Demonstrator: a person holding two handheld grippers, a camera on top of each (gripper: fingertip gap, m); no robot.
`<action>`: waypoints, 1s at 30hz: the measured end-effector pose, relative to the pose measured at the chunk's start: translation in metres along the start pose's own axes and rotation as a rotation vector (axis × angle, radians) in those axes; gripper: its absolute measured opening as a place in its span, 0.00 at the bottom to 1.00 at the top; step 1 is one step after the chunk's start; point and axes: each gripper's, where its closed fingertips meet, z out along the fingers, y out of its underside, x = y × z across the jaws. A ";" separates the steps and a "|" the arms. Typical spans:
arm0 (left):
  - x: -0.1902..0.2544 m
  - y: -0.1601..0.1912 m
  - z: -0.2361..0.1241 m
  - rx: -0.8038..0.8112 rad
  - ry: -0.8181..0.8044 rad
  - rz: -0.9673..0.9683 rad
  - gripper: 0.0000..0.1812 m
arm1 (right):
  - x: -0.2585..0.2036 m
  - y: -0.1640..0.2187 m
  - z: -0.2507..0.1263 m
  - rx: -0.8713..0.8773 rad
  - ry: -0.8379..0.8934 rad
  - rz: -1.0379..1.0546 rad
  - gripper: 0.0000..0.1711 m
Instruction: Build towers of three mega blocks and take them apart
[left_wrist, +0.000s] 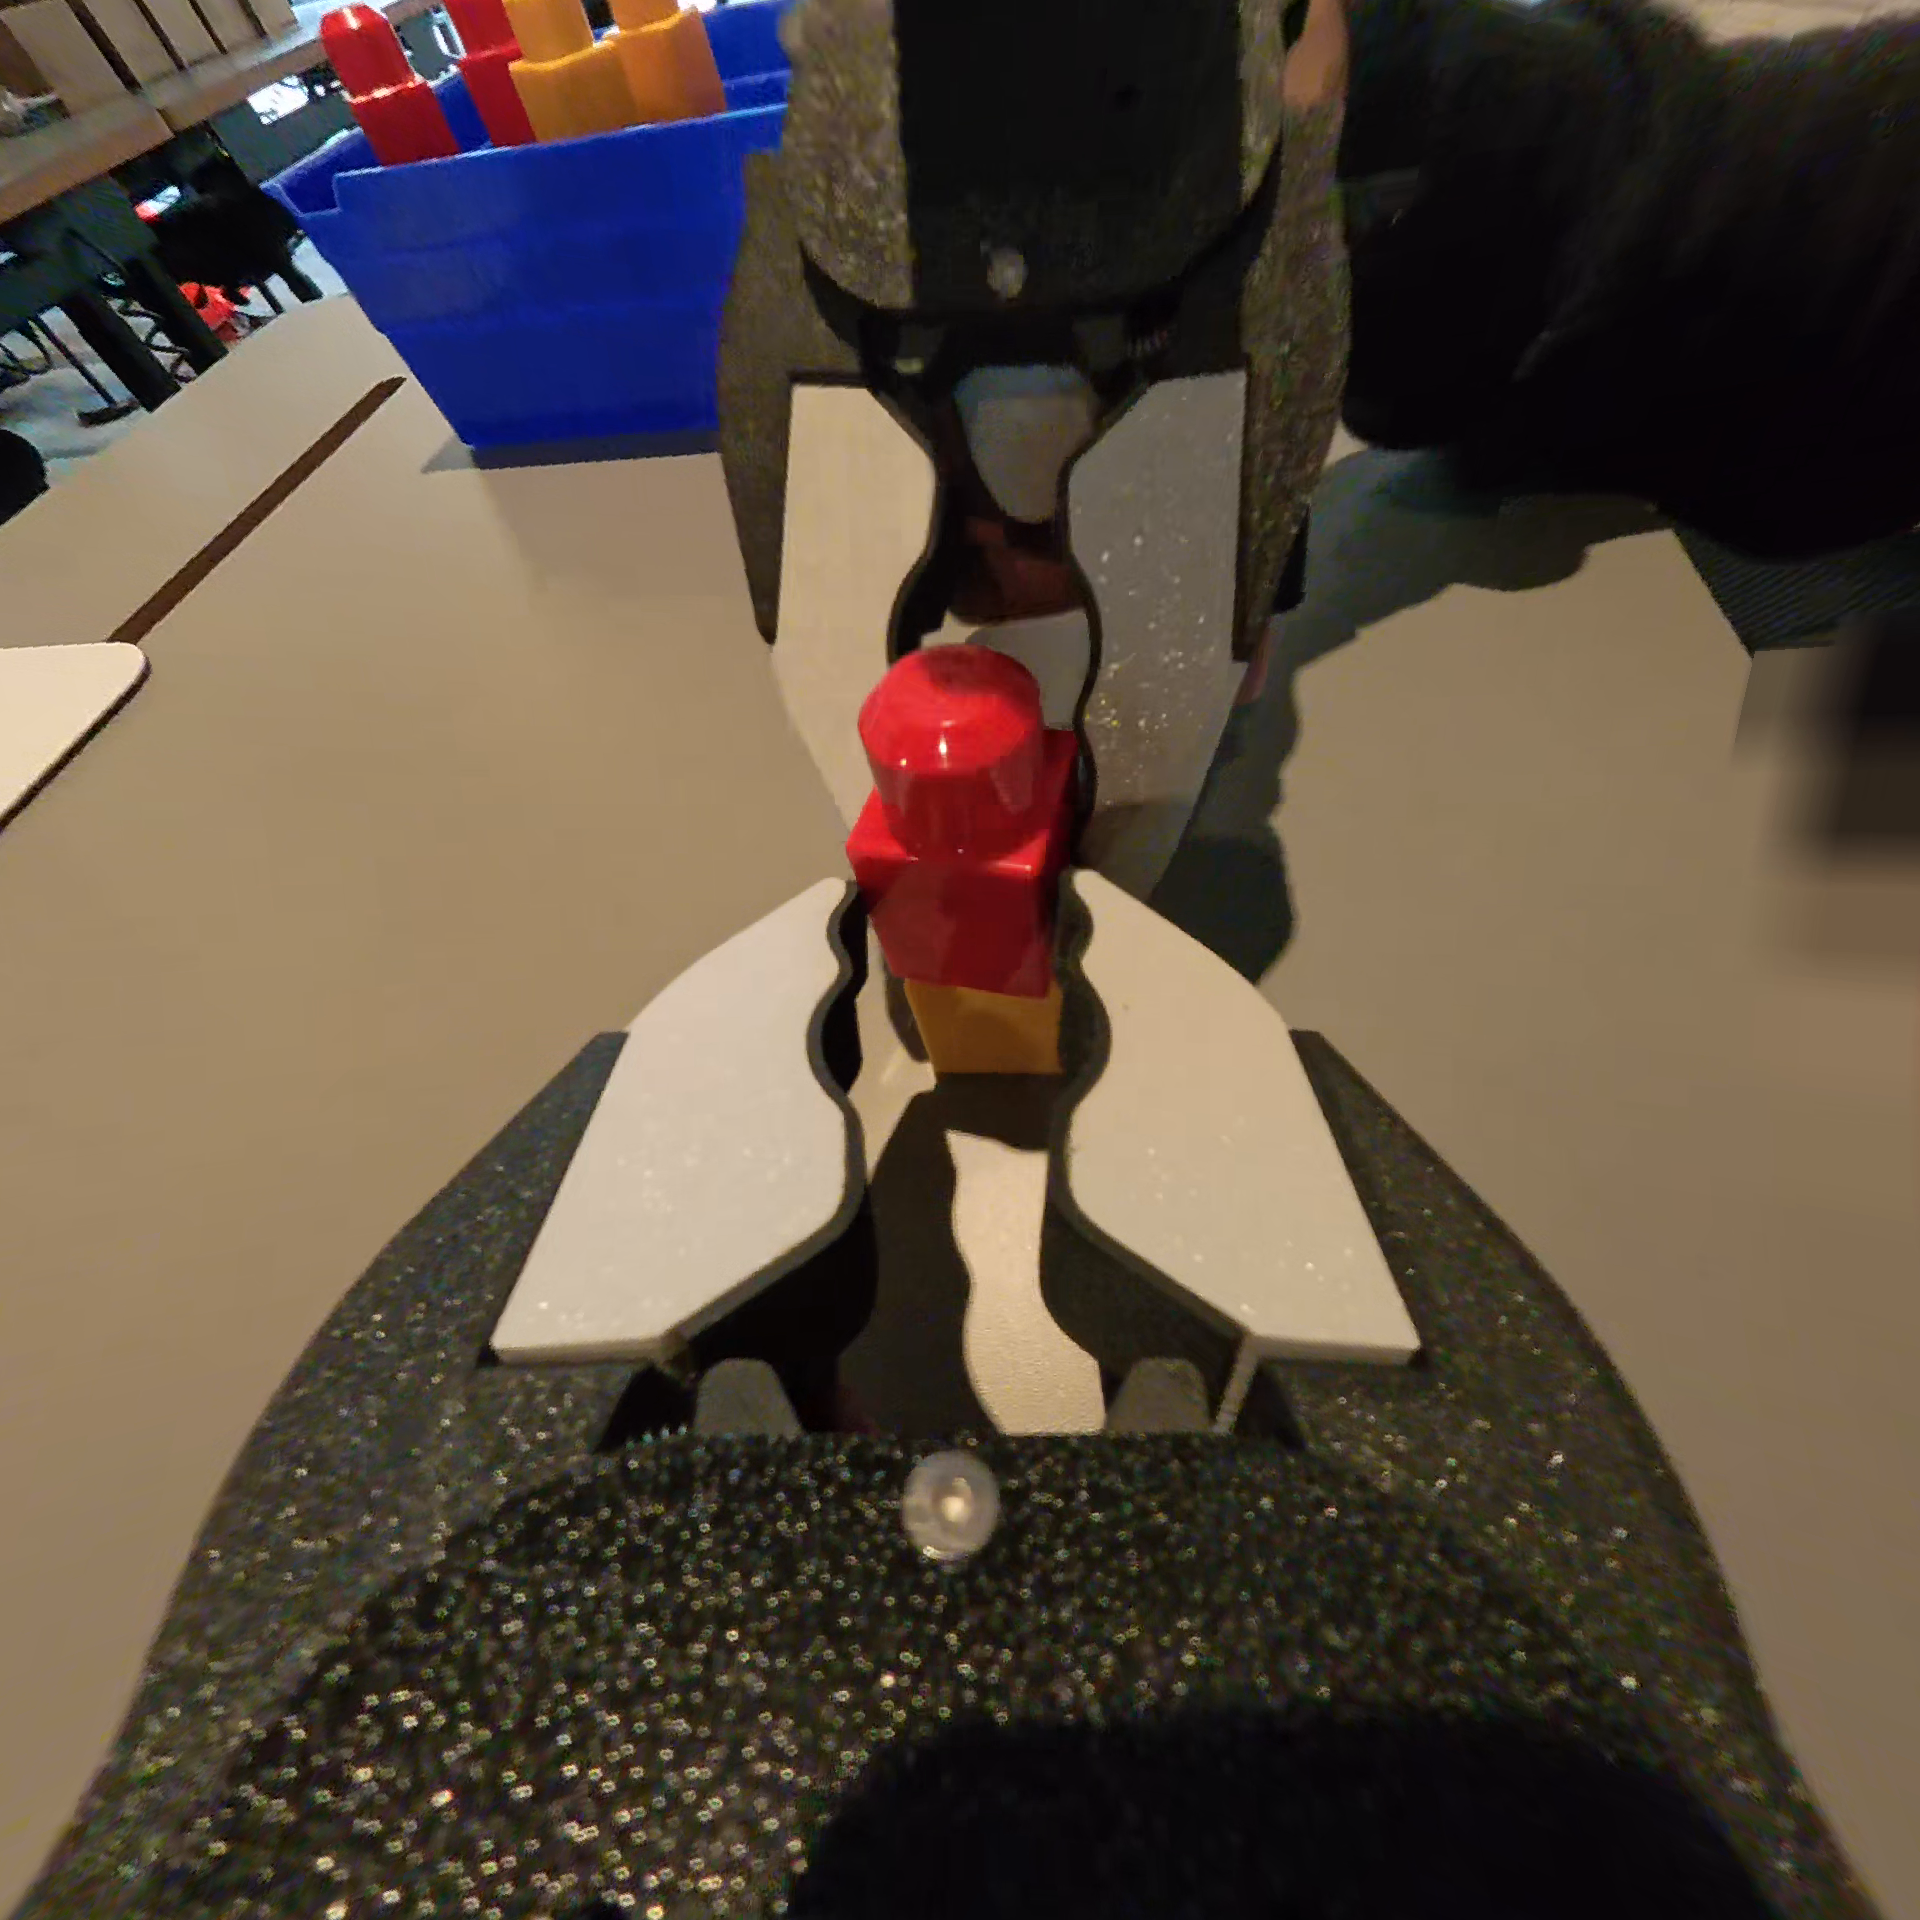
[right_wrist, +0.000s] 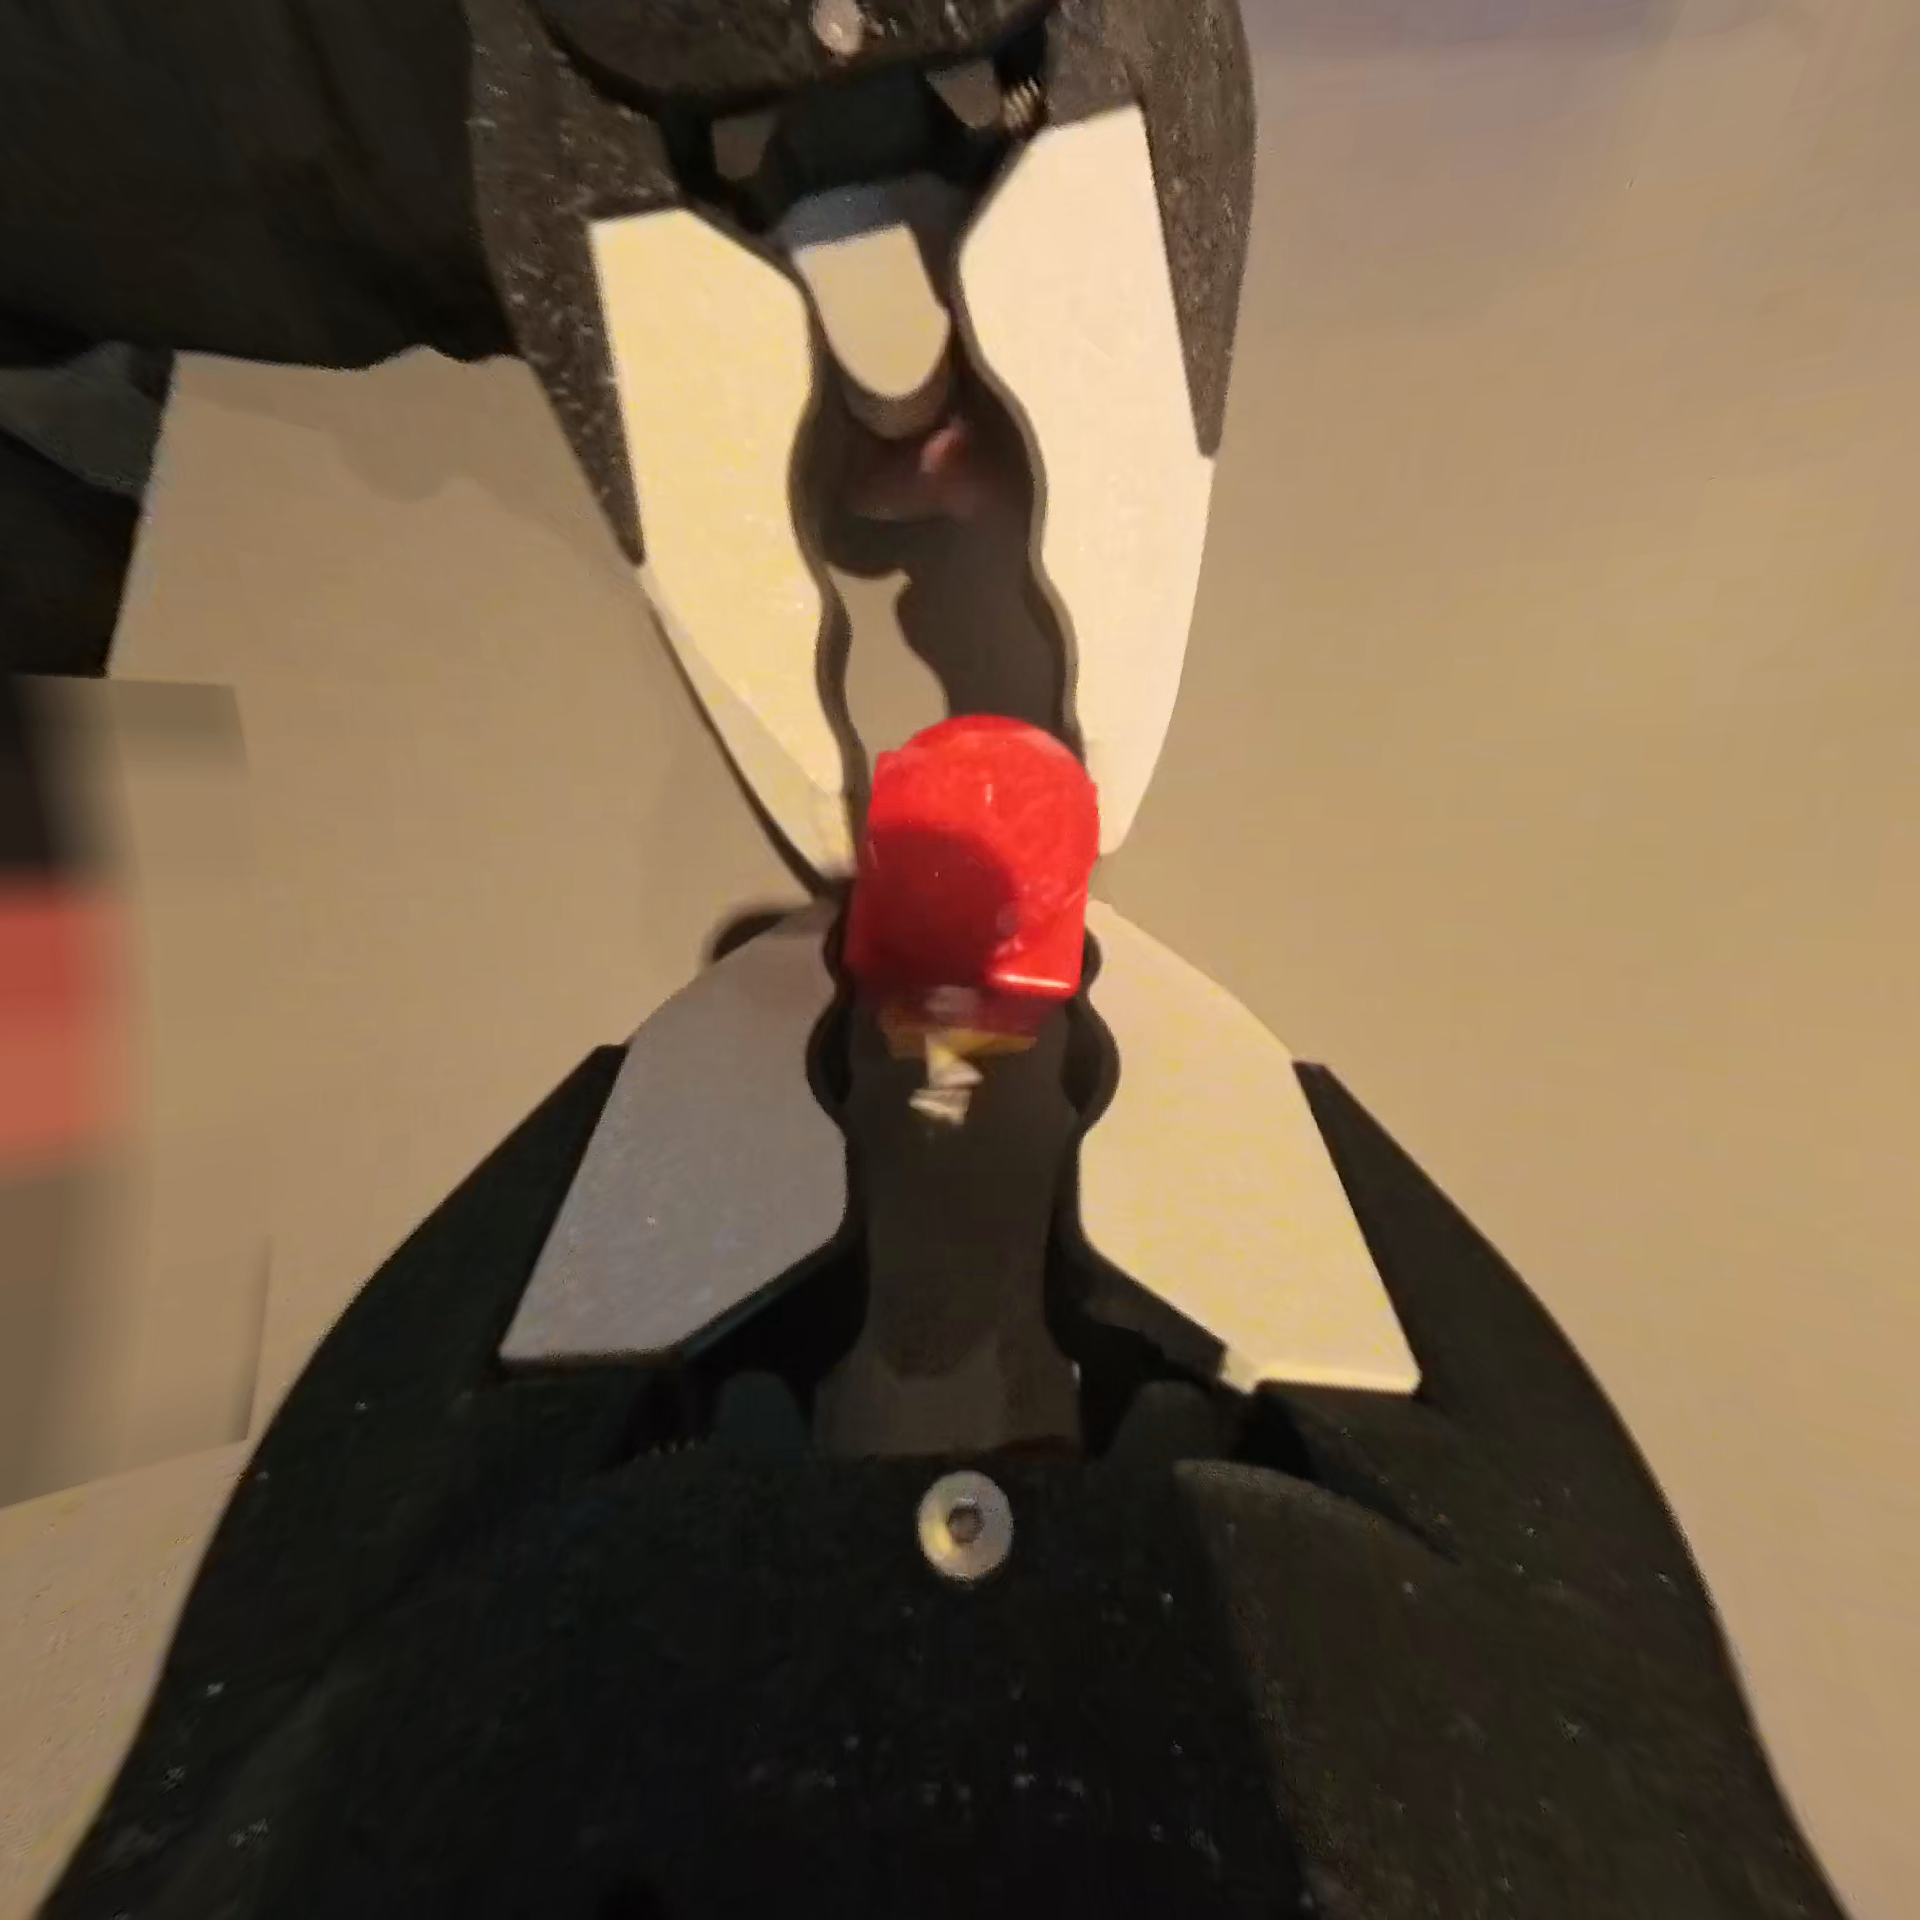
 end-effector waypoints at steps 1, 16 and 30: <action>0.001 -0.001 0.000 0.003 0.012 -0.005 0.19 | -0.001 0.002 0.001 0.035 0.002 -0.018 0.22; 0.000 0.034 0.007 -0.227 0.004 0.032 0.37 | -0.002 -0.025 -0.016 0.239 0.051 -0.089 0.34; 0.012 0.039 0.018 -0.288 0.082 0.068 0.20 | -0.008 -0.021 -0.015 0.266 -0.038 -0.138 0.22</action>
